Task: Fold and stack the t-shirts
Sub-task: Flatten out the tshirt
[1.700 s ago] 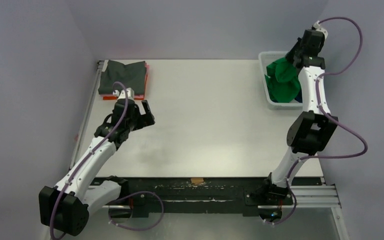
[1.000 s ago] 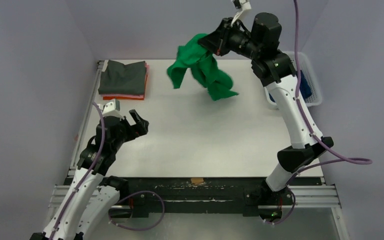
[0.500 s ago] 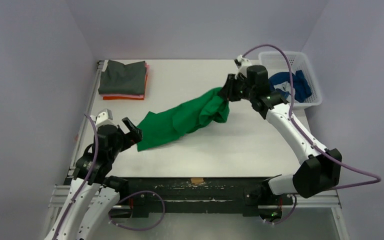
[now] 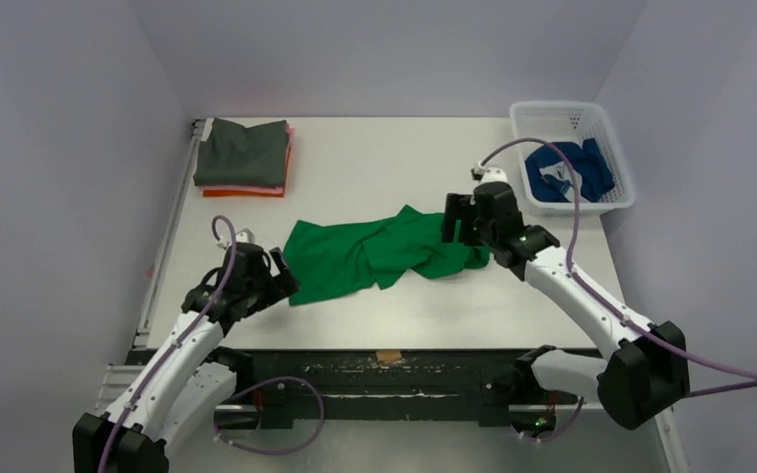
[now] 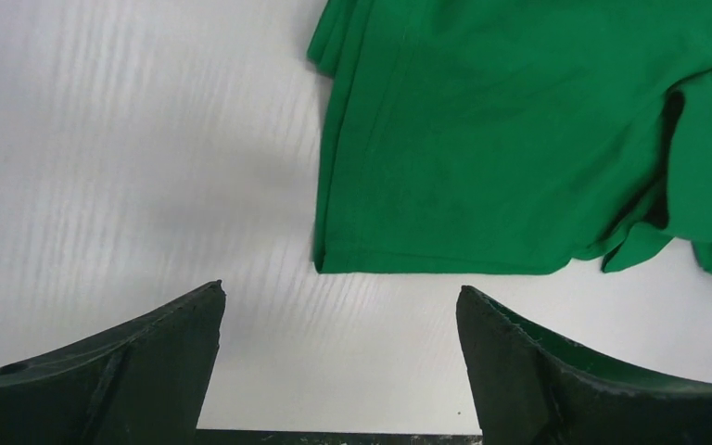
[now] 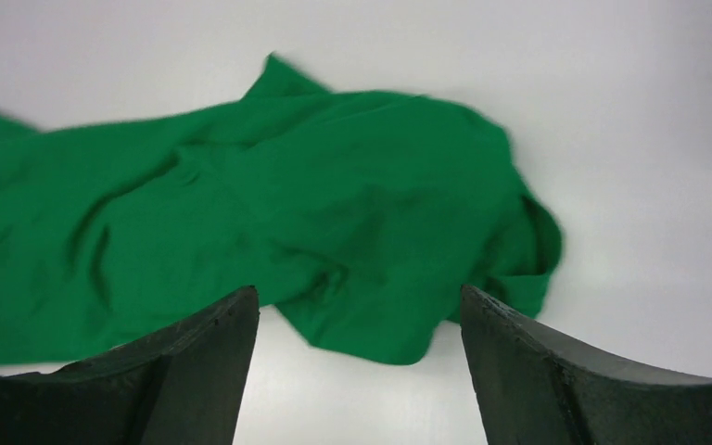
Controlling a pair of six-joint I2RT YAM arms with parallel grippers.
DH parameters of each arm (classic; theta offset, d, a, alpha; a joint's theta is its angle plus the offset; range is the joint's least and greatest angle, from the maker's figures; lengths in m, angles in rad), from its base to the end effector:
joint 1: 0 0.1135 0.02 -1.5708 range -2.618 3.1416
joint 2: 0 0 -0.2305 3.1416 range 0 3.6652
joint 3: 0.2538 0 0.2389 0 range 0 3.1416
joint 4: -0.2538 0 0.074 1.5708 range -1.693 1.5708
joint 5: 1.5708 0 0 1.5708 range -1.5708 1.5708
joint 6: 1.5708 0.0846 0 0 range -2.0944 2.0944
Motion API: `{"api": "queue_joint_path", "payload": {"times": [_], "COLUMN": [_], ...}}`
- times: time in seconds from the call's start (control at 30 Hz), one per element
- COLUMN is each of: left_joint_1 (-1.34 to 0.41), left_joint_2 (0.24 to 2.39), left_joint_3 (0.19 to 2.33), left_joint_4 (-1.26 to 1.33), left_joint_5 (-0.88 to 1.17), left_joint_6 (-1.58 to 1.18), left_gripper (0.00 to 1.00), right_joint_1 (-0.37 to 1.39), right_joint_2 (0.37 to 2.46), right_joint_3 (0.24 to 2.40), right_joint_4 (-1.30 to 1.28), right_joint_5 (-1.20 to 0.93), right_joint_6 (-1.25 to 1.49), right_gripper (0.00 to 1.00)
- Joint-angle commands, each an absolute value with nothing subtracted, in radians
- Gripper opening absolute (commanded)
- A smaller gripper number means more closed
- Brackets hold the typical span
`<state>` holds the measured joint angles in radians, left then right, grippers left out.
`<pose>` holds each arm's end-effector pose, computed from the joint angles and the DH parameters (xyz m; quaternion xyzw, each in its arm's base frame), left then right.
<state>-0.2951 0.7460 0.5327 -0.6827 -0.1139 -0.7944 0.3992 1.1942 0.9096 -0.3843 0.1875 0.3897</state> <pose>0.1828 -0.0455 0.1562 -0.2510 0.9082 -0.1253 0.3105 0.2800 0.1010 0.2231 0.0365 0.8963 0.0890 0.4330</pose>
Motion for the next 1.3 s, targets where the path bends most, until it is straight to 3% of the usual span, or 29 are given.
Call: {"api": "queue_joint_path", "payload": {"times": [0.0, 0.23, 0.37, 0.57, 0.73, 1.13, 1.2, 1.27], "left_joint_1": [-0.296, -0.298, -0.302, -0.331, -0.345, -0.345, -0.345, -0.345], "left_joint_2": [0.767, 0.882, 0.981, 1.068, 1.104, 1.027, 1.023, 1.020], "left_joint_3": [0.444, 0.403, 0.424, 0.432, 0.454, 0.459, 0.457, 0.458], "left_joint_4": [-0.557, -0.459, -0.426, -0.365, -0.356, -0.373, -0.375, -0.377], "left_joint_5": [0.057, 0.115, 0.108, 0.132, 0.097, 0.054, 0.053, 0.050], "left_joint_6": [-0.835, -0.844, -0.842, -0.836, -0.812, -0.791, -0.793, -0.795], "left_gripper": [0.89, 0.80, 0.71, 0.40, 0.00, 0.00, 0.00, 0.00], "right_joint_1": [0.542, 0.822, 0.881, 0.884, 0.887, 0.921, 0.923, 0.923], "right_joint_2": [1.255, 1.499, 1.623, 1.648, 1.650, 1.795, 1.806, 1.809], "right_joint_3": [0.841, 0.969, 1.035, 1.024, 1.011, 1.083, 1.085, 1.081], "right_joint_4": [-0.286, -0.290, -0.338, -0.345, -0.331, -0.328, -0.341, -0.370], "right_joint_5": [0.094, 0.102, 0.139, 0.160, 0.140, 0.236, 0.282, 0.341], "right_joint_6": [0.443, 0.414, 0.416, 0.444, 0.426, 0.428, 0.455, 0.494], "right_gripper": [0.74, 0.67, 0.66, 0.65, 0.64, 0.60, 0.55, 0.44]}}
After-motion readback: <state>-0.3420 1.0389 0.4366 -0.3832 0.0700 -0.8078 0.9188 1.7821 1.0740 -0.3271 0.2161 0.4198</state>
